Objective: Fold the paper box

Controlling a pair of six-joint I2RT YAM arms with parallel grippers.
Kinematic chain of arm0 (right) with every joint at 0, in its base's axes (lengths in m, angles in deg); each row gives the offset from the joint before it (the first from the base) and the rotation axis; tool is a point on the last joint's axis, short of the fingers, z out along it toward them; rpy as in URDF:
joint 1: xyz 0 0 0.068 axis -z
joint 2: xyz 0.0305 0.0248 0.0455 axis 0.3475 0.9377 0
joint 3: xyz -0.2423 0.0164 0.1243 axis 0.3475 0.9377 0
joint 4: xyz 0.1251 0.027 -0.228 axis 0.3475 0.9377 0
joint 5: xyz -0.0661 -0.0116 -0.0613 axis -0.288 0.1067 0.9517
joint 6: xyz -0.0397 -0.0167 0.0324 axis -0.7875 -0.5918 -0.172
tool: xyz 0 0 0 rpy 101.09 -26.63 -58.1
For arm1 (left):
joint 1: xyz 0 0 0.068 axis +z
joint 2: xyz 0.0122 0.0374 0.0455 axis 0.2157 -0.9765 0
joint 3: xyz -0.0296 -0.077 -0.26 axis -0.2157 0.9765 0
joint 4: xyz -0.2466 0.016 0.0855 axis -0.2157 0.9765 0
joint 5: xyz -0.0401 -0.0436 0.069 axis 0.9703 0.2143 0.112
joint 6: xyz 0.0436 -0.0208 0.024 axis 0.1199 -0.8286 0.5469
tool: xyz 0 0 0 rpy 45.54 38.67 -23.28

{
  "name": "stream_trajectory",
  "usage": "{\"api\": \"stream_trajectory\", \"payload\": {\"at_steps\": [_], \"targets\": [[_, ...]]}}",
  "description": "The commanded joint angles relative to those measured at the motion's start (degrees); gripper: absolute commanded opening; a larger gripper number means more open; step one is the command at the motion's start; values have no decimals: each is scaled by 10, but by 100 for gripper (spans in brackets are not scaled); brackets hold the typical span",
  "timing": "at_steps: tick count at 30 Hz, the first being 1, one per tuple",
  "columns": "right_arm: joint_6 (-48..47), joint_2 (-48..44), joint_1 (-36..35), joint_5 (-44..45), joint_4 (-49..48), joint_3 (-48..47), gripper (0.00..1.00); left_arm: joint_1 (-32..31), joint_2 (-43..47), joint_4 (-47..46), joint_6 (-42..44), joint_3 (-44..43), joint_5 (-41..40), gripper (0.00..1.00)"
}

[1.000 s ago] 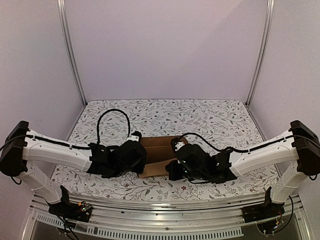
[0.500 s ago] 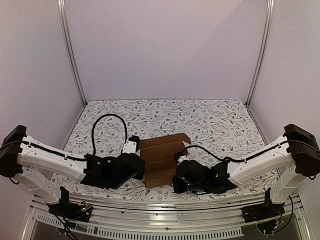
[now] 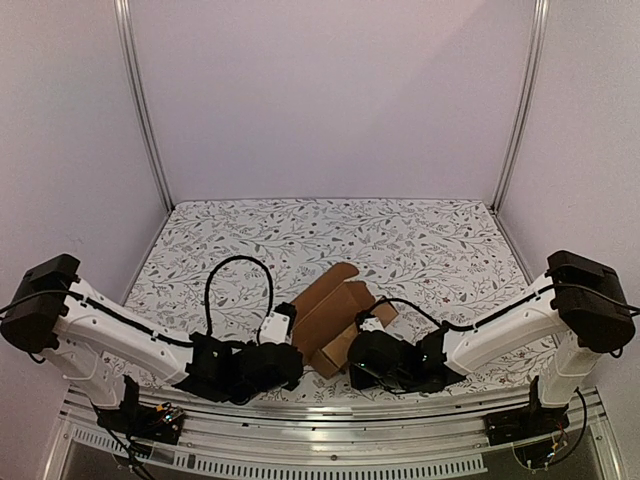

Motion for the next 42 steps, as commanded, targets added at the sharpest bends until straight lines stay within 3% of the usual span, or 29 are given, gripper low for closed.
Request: {"api": "stream_trajectory", "payload": {"at_steps": [1,5,11,24,31,42], "targets": [[-11,9,-1,-17,18,4,0,-14,-8,71,-8,-16,-26,0],[-23,-30,-1,-19,18,30,2,-14,2,120,-7,-38,-62,0],[-68,-125,-1,-23,46,61,22,-4,28,137,21,-48,-88,0],[-207,-363,35,55,181,97,62,33,75,76,229,-38,-109,0],[-231,-404,92,-9,169,91,66,51,83,63,263,-38,-88,0],[-223,-289,105,-51,75,63,58,56,49,59,256,-53,-74,0]]}}
